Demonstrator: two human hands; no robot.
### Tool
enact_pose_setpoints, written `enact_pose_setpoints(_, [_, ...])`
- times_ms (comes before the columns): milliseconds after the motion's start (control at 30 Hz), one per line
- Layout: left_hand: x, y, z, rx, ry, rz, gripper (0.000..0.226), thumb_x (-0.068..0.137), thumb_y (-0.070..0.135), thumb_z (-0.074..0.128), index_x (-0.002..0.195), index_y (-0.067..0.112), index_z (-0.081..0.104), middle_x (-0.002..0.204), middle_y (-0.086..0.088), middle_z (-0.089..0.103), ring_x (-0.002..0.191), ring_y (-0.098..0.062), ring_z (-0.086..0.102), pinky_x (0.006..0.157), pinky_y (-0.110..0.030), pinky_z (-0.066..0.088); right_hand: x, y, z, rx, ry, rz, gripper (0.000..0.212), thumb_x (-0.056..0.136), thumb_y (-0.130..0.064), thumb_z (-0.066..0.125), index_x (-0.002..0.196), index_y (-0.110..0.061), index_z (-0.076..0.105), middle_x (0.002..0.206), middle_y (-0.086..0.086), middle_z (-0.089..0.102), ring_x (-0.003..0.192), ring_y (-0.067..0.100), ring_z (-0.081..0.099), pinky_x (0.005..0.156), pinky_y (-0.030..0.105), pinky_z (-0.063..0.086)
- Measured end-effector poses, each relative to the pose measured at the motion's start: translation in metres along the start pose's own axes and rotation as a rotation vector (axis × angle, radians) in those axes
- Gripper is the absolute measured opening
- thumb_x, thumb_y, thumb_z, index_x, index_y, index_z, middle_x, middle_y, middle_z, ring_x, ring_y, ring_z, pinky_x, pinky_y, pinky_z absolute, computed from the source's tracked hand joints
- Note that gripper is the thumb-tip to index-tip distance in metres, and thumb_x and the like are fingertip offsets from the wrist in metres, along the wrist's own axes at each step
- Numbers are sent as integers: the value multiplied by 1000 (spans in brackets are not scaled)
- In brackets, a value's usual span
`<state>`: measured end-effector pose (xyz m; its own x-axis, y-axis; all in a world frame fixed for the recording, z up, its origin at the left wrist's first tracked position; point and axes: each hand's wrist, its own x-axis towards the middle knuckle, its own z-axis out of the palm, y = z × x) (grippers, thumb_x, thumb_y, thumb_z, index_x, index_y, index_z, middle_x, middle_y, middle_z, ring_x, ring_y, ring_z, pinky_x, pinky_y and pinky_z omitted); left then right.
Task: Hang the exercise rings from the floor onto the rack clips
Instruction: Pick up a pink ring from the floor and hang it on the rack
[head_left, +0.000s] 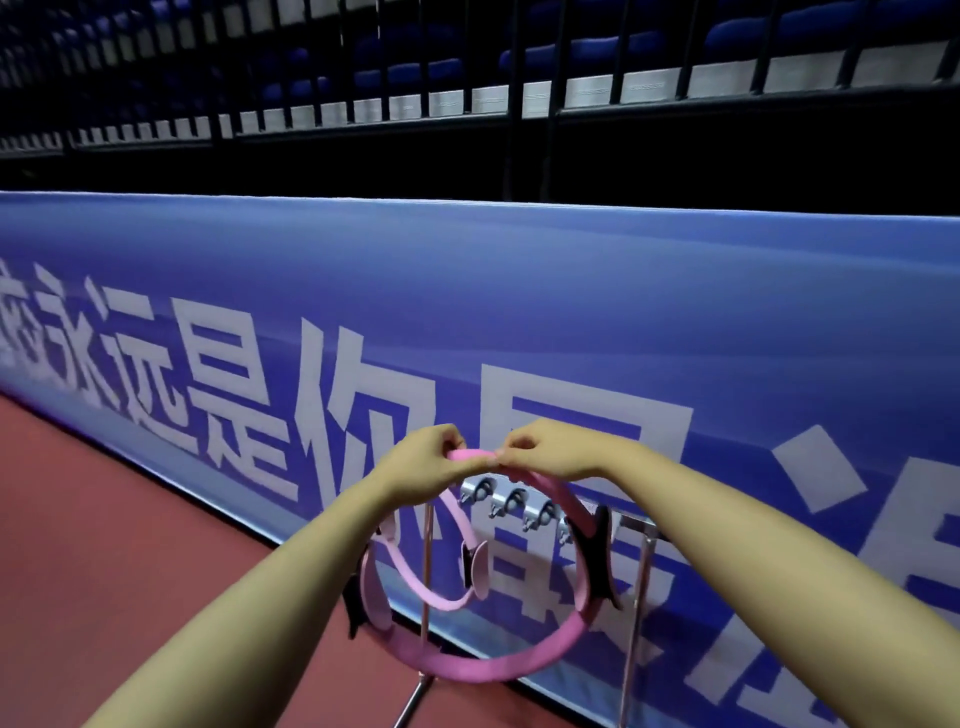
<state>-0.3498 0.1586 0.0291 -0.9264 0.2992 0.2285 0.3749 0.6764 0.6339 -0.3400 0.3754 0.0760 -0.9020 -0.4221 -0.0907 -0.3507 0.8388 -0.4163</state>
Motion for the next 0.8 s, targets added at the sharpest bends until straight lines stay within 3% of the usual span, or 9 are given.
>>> enact_pose_setpoints(133, [37, -32, -1, -8, -115, -26, 62, 67, 82, 70, 82, 22, 60, 71, 6, 60, 63, -11, 53, 61, -26, 40, 49, 15, 1, 5, -122, -22, 29, 99, -47, 56, 115, -25, 67, 103, -8, 73, 92, 10, 69, 79, 23, 49])
enact_pose_setpoints(233, [66, -57, 1, 24, -191, -15, 54, 73, 77, 69, 89, 25, 69, 68, 10, 62, 61, -5, 53, 63, -24, 42, 84, 29, 9, -15, -148, -23, 30, 99, -47, 56, 116, -25, 67, 107, -6, 74, 99, 13, 69, 91, 32, 52])
enact_pose_setpoints(333, [92, -84, 7, 28, -258, 2, 55, 75, 81, 65, 93, 31, 73, 78, 5, 68, 71, -13, 62, 72, -35, 53, 111, 40, 18, -15, -159, -21, 31, 100, -49, 54, 116, -26, 67, 108, -5, 74, 99, 14, 69, 88, 31, 52])
enact_pose_setpoints(433, [110, -110, 15, 23, -317, -6, 37, 81, 74, 64, 78, 37, 66, 73, 12, 56, 69, -8, 53, 68, -28, 44, 132, 49, 35, -31, -154, -1, 33, 100, -47, 52, 117, -22, 67, 110, -3, 72, 97, 16, 66, 84, 31, 51])
enact_pose_setpoints(567, [131, -152, 31, 28, -389, -57, 47, 76, 81, 59, 91, 38, 70, 77, 13, 57, 74, -9, 54, 74, -30, 46, 161, 64, 58, -72, -181, 58, 42, 91, -56, 50, 119, -29, 66, 116, -1, 69, 102, 22, 67, 94, 45, 55])
enact_pose_setpoints(667, [147, -184, 45, 54, -448, -47, 50, 76, 80, 57, 97, 37, 71, 80, 12, 60, 78, -10, 57, 76, -31, 47, 180, 67, 68, -100, -232, 97, 34, 101, -36, 47, 127, -22, 65, 123, 1, 66, 102, 19, 63, 97, 41, 51])
enact_pose_setpoints(800, [166, -216, 58, 51, -536, -28, 27, 91, 60, 61, 93, 34, 68, 84, 13, 58, 80, -4, 54, 70, -22, 40, 210, 74, 72, -57, -208, 181, 31, 104, -29, 42, 126, -22, 63, 116, 1, 70, 102, 25, 68, 94, 44, 55])
